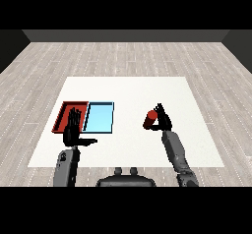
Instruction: Pick the red can and put it in the red box
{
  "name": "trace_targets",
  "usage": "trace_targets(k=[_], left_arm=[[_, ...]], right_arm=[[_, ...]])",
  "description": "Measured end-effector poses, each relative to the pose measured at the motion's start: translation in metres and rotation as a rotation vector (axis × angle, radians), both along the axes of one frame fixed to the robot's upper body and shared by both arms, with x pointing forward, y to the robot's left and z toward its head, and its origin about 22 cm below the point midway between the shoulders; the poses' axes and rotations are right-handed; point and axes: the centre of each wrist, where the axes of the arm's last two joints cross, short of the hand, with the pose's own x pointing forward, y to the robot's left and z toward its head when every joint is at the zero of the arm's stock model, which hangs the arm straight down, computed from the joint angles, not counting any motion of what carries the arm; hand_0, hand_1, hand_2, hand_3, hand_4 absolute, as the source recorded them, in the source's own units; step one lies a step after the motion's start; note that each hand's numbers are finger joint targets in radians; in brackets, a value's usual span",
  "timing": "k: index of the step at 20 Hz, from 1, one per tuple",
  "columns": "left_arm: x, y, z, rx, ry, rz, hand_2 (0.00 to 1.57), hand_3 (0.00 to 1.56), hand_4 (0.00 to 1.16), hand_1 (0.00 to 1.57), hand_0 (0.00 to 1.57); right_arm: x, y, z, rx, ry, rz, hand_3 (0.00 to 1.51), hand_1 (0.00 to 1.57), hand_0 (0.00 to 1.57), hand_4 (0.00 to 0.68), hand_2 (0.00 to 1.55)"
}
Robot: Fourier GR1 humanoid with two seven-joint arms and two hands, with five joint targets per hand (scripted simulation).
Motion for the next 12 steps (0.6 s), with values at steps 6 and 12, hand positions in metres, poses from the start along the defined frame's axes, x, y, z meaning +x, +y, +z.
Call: trace_targets(k=[6, 12], left_arm=[[-0.0026, 0.0008, -0.0021, 0.005, -0.004, 0.004, 0.0, 0.0, 0.0, 0.0, 0.0], [-0.0031, 0.0007, -0.0041, 0.006, 0.005, 0.004, 0.0, 0.0, 0.0, 0.0, 0.0]], right_arm=[[-0.0019, -0.002, -0.01, -0.009, 0.015, -0.016, 0.0, 0.0, 0.0, 0.0, 0.0], [0.0051, 0.0038, -0.0067, -0.012, 0.024, -0.004, 0.0, 0.0, 0.0, 0.0, 0.0]])
